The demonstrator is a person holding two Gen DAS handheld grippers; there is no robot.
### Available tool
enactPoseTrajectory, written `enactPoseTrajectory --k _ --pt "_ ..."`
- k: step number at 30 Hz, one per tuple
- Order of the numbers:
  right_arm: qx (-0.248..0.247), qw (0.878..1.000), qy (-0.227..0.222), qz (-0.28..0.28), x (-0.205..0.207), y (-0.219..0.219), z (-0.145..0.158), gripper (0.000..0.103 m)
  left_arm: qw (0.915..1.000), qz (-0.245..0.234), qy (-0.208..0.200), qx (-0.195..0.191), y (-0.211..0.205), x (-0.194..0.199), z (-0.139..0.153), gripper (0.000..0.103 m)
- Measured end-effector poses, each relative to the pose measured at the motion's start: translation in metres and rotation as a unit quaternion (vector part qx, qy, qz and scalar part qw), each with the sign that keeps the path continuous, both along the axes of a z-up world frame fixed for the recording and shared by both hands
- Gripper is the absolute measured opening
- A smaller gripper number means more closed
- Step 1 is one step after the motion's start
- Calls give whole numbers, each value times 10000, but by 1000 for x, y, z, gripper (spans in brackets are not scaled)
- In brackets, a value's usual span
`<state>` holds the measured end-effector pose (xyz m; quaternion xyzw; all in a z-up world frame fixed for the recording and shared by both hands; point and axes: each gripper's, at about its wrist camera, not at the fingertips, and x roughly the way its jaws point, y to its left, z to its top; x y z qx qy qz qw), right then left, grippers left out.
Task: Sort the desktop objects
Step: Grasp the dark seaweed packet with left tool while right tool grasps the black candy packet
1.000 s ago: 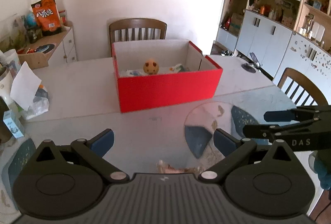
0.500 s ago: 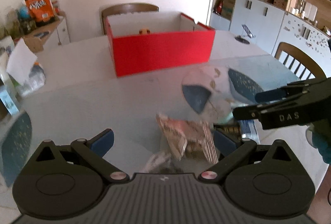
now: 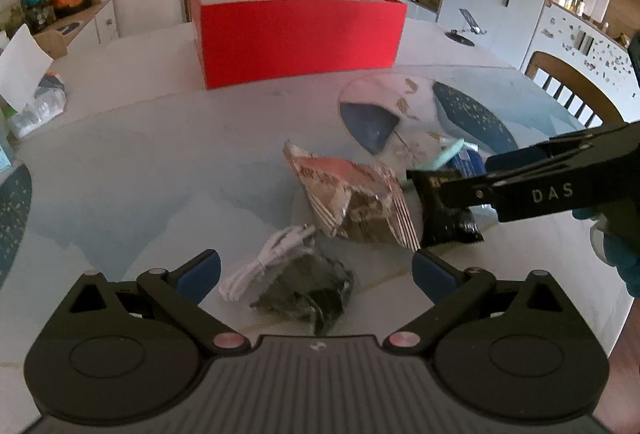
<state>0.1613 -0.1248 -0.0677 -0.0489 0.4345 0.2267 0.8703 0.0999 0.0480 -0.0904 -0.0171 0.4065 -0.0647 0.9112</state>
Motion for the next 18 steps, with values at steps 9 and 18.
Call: enactPoseTrajectory --k 9,18 --pt "-62 9999 87 -20 -1 5 -10 71 9999 -56 78 79 -6 -5 -11 94" --pt "-87 9999 96 4 4 11 -15 66 9997 -37 181 189 -8 -1 -18 67"
